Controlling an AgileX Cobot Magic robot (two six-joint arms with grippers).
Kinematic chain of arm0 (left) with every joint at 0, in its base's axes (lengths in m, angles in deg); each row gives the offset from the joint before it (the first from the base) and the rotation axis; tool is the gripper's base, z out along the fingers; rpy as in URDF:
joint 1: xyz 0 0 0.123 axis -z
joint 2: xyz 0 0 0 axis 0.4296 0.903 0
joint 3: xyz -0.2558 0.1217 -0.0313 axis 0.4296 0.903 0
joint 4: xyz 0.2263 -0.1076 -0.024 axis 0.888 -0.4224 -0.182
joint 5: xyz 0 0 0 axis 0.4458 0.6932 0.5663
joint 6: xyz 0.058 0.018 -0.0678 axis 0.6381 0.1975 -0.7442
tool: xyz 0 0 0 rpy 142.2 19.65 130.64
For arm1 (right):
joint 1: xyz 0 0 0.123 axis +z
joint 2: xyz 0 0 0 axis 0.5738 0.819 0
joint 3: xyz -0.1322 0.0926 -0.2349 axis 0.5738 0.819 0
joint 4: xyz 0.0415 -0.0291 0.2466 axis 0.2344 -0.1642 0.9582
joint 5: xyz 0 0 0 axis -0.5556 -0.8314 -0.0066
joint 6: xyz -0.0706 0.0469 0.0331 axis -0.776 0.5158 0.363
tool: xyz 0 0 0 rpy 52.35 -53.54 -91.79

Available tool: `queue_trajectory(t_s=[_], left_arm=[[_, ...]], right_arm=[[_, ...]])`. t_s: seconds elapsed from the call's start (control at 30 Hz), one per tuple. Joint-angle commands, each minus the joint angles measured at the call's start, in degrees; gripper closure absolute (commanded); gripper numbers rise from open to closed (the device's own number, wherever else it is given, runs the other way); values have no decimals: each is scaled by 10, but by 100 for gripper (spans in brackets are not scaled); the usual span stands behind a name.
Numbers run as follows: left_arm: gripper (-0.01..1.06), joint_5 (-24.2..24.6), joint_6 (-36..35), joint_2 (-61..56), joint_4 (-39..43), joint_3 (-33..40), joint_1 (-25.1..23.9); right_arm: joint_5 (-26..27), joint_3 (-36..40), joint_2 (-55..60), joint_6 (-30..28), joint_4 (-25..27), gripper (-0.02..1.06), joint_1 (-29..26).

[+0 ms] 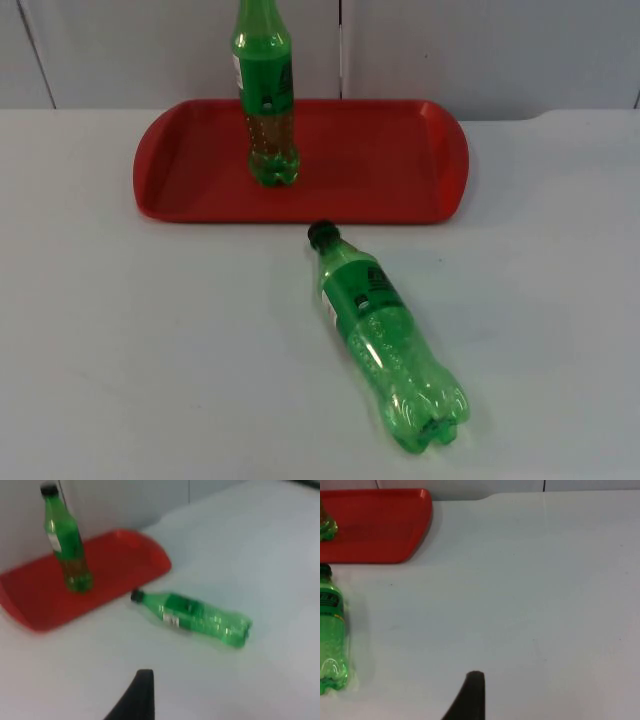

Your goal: Place the bottle upright on the tray.

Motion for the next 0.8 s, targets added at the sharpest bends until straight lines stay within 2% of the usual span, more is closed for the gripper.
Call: queue_trajectory(t_s=[0.0, 0.13, 0.37, 0.53, 0.77], left_arm=[[0, -15, -18, -2, 12, 34, 3], [0, -38, -45, -2, 21, 82, 3], [0, -35, -63, -2, 55, 80, 3], [0, -35, -108, -2, 102, 80, 3], [0, -35, -108, -2, 105, 80, 3]], right_arm=[[3, 1, -2, 0, 1, 20, -3], [5, 1, -2, 0, 1, 20, -3], [5, 1, -2, 0, 1, 20, -3], [5, 1, -2, 0, 1, 20, -3], [5, 1, -2, 0, 1, 20, -3]])
